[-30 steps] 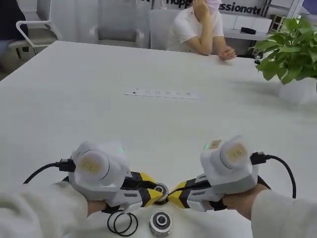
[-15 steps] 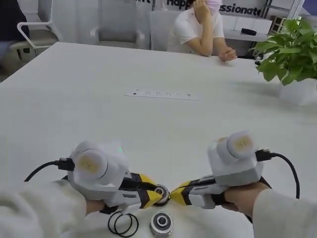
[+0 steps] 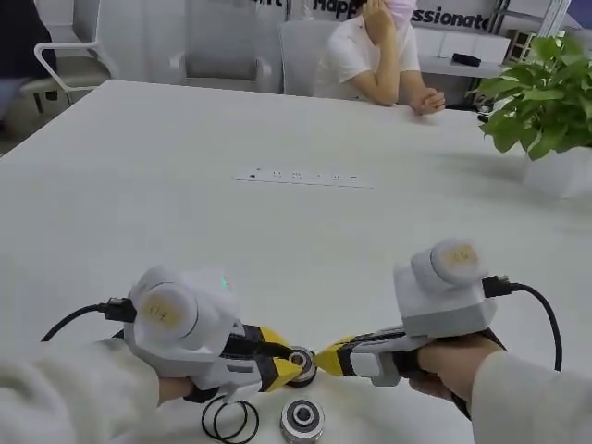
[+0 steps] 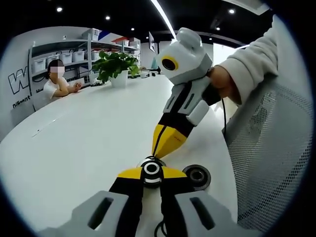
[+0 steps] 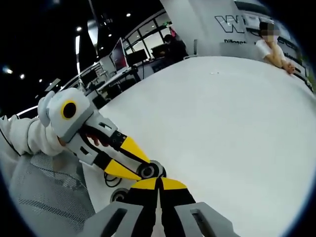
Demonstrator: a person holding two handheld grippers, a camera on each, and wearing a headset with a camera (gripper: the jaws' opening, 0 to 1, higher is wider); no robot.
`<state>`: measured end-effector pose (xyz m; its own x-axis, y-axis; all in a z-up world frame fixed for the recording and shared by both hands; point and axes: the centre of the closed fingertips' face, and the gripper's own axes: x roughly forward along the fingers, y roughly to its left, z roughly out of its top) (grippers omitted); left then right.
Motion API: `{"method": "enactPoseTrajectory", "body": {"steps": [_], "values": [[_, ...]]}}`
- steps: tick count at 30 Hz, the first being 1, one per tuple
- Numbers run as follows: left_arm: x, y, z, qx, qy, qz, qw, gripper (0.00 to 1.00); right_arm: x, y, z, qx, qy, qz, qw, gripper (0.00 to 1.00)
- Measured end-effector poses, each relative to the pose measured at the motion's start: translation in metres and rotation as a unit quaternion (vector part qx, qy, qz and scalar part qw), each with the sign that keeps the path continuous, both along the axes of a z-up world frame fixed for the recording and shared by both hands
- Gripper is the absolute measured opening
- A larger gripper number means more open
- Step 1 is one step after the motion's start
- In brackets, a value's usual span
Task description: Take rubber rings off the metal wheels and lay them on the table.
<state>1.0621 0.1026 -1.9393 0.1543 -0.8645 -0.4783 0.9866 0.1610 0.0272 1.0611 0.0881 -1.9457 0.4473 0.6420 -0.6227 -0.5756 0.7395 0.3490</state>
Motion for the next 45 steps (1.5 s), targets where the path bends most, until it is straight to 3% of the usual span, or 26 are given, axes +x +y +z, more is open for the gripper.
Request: {"method": "enactPoseTrajectory", "body": {"steps": [31,45], "values": [[0.002,-0.002,0.000,-0.005,-0.002,0.005,1.0000,0.07,0.000,0.008,0.007,0.013,0.003,0.002,0.9999,0.00],[0.001,-0.002,0.000,-0.010,-0.001,0.005,0.9999,0.07,0.000,0.014,0.011,0.022,-0.010,0.009,0.9997,0.00]]}}
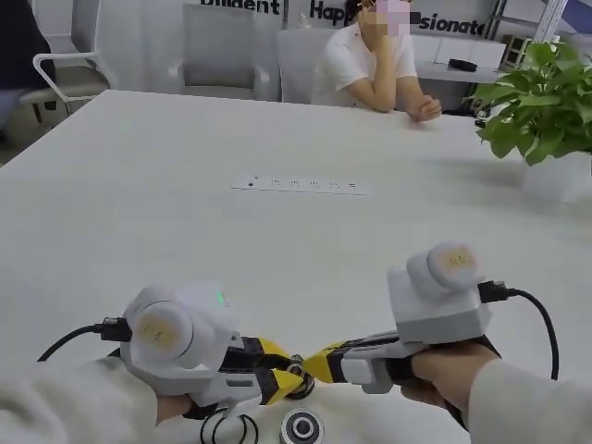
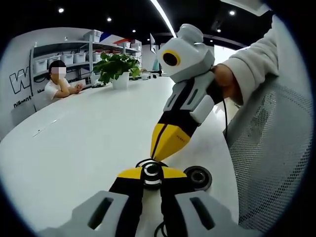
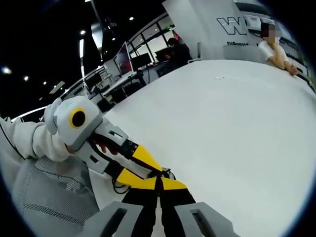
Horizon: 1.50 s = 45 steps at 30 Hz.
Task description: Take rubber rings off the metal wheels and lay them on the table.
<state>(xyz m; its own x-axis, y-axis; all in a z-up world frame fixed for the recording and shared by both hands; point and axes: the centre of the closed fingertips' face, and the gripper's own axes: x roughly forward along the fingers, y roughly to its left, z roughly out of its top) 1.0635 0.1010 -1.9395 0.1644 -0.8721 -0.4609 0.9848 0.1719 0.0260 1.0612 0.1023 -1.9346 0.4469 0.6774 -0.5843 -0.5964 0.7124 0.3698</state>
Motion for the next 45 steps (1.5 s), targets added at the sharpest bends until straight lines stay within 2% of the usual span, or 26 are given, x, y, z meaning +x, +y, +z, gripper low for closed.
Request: {"method": "enactPoseTrajectory", "body": {"steps": [7,16,20,21,24,27,29,33,37,42,45], "values": [[0.000,0.000,0.000,0.000,0.000,0.001,1.0000,0.07,-0.001,0.001,0.000,-0.001,-0.001,0.003,1.0000,0.00],[0.000,0.000,0.000,0.000,0.001,0.004,1.0000,0.08,-0.002,-0.001,-0.004,-0.002,0.009,-0.001,1.0000,0.00],[0.000,-0.001,0.000,0.004,0.010,0.006,0.9999,0.09,-0.002,-0.002,-0.004,0.000,0.012,-0.004,0.9999,0.00],[0.000,-0.001,0.001,0.005,0.016,0.006,0.9998,0.09,-0.002,-0.002,-0.004,0.000,0.012,-0.005,0.9999,0.00],[-0.003,-0.001,0.000,0.012,0.016,0.000,0.9998,0.11,-0.001,-0.003,-0.003,0.001,0.013,-0.008,0.9999,0.00],[-0.003,0.000,0.003,0.022,0.011,-0.004,0.9997,0.15,-0.001,-0.004,-0.002,0.005,0.015,-0.013,0.9998,0.00],[-0.003,0.000,0.007,0.016,0.017,-0.006,0.9997,0.17,0.000,-0.004,-0.001,0.008,0.015,-0.015,0.9997,0.00],[-0.006,0.001,0.011,0.018,0.022,-0.012,0.9995,0.19,0.000,-0.004,0.000,0.012,0.016,-0.017,0.9997,0.00],[-0.008,0.001,0.015,0.024,0.013,-0.021,0.9994,0.28,0.001,-0.005,0.001,0.015,0.017,-0.020,0.9996,0.00],[-0.008,0.001,0.031,0.011,0.007,-0.024,0.9996,0.38,0.003,-0.006,0.006,0.025,0.015,-0.030,0.9991,0.00],[-0.009,0.002,0.036,0.014,0.007,-0.028,0.9995,0.43,0.005,-0.008,0.009,0.033,0.014,-0.037,0.9987,0.00]]}}
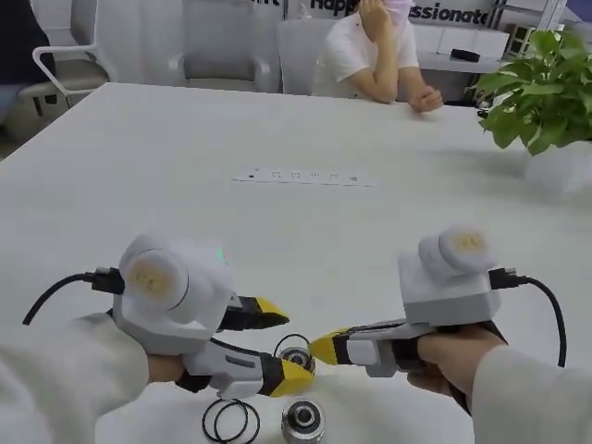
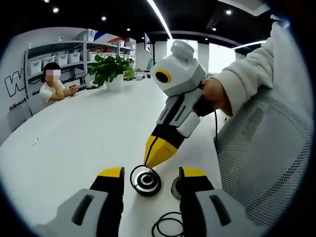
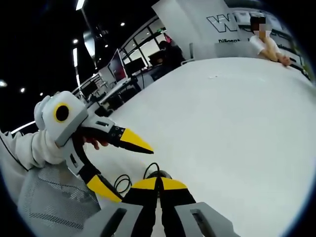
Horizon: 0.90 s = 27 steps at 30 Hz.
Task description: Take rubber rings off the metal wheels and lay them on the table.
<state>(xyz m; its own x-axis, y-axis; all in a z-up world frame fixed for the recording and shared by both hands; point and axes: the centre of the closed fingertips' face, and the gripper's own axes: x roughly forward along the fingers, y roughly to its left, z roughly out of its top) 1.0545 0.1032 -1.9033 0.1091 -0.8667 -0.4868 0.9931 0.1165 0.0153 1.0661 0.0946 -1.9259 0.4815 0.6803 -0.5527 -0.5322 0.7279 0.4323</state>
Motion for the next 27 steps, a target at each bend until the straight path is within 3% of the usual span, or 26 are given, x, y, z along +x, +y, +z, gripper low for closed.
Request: {"method": "enactPoseTrajectory", "body": {"steps": [2,5,9,16,19,23,27], "values": [[-0.004,0.001,0.003,0.004,-0.001,-0.007,1.0000,0.47,0.001,-0.001,0.002,0.003,-0.001,-0.004,1.0000,0.00],[-0.008,0.003,0.008,0.011,-0.016,-0.022,0.9996,0.51,0.001,-0.001,0.005,0.008,-0.003,-0.008,0.9999,0.00],[-0.011,0.005,0.021,0.005,-0.022,-0.032,0.9992,0.55,0.002,-0.002,0.012,0.018,-0.010,-0.014,0.9997,0.00],[-0.017,0.024,0.033,0.009,-0.028,-0.036,0.9989,0.60,0.003,0.000,0.020,0.032,-0.014,-0.018,0.9992,0.00],[-0.022,0.035,0.036,0.015,-0.022,-0.038,0.9989,0.62,0.003,0.002,0.023,0.037,-0.016,-0.017,0.9990,0.00],[-0.028,0.049,0.044,0.003,-0.014,-0.025,0.9996,0.66,0.002,0.005,0.026,0.042,-0.019,-0.013,0.9989,0.00],[-0.035,0.064,0.042,0.006,-0.005,-0.018,0.9998,0.67,0.001,0.008,0.029,0.048,-0.019,-0.008,0.9986,0.00]]}}
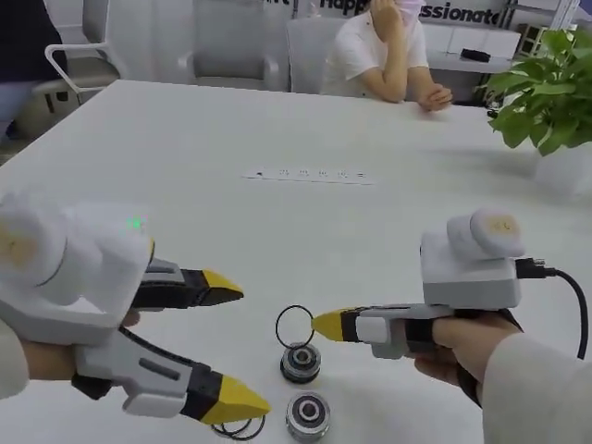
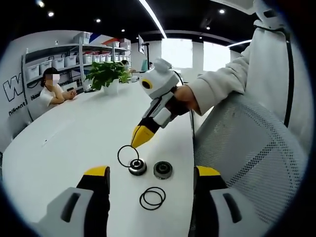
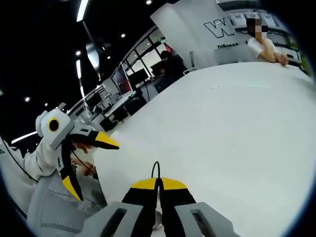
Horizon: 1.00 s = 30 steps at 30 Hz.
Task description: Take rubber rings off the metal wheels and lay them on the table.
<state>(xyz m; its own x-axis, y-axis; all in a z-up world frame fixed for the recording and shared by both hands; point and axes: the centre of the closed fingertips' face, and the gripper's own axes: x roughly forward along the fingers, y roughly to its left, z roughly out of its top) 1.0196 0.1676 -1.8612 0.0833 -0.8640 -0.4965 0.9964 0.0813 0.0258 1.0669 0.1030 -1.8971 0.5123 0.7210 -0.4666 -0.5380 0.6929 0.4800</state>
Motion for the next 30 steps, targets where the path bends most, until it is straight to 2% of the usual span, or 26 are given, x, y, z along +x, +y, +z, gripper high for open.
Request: {"method": "enactPoseTrajectory", "body": {"steps": [4,8,12,15,20,23,30], "values": [[-0.003,0.011,0.000,-0.008,0.014,0.016,0.9997,0.66,-0.003,0.005,0.002,0.003,0.000,0.008,1.0000,0.00],[-0.004,0.017,0.004,-0.016,0.011,0.025,0.9995,0.67,-0.007,0.013,0.002,0.004,0.001,0.024,0.9997,0.00],[-0.001,0.025,0.013,-0.037,0.013,0.044,0.9983,0.67,-0.012,0.022,0.002,0.003,0.002,0.042,0.9991,0.00],[-0.001,0.030,0.016,-0.035,0.015,0.050,0.9980,0.69,-0.015,0.027,0.002,0.001,0.002,0.053,0.9986,0.00],[-0.004,0.034,0.035,-0.044,0.003,0.047,0.9979,0.74,-0.021,0.036,0.001,-0.002,0.004,0.073,0.9973,0.00],[-0.006,0.041,0.040,-0.040,-0.002,0.048,0.9980,0.74,-0.025,0.040,0.000,-0.004,0.004,0.084,0.9965,0.00],[-0.011,0.060,0.050,-0.045,0.001,0.065,0.9968,0.79,-0.030,0.047,-0.001,-0.006,0.005,0.100,0.9950,0.00]]}}
